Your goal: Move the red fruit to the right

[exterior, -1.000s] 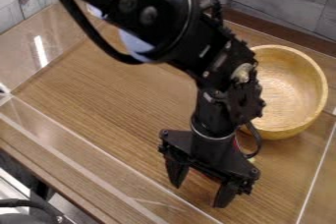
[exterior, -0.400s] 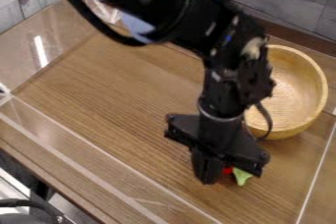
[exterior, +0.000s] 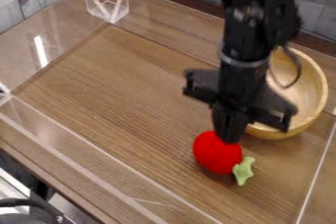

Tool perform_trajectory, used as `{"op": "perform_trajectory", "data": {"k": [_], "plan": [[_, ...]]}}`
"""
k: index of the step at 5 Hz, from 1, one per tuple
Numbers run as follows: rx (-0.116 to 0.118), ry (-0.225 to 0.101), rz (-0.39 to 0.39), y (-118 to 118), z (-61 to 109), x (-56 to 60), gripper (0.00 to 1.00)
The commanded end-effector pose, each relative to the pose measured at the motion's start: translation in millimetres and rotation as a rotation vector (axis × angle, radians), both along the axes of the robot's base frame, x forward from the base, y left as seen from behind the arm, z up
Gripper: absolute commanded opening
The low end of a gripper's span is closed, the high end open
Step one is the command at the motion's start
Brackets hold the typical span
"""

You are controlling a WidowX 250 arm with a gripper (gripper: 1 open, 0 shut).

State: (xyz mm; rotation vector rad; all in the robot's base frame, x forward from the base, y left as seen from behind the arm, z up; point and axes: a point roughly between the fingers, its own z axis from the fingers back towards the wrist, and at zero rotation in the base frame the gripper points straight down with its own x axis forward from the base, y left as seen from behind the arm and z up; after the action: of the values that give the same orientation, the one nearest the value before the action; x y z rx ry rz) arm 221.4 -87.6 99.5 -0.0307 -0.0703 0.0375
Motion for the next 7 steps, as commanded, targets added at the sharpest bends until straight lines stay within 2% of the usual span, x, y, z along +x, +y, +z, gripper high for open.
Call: {"op": "perform_trajectory", "data": {"k": [1,2,3,7], "plan": [[-0.027,-0.077,-0.007,-6.8,32.3,15.5,0.0],[-0.019,-0.063,0.008,-9.9,19.8,11.8,1.0],[-0.01,-0.046,0.006,-11.2,9.9,8.4,0.0],[0.008,-0.04,0.007,-10.8,9.9,10.8,0.0]]}}
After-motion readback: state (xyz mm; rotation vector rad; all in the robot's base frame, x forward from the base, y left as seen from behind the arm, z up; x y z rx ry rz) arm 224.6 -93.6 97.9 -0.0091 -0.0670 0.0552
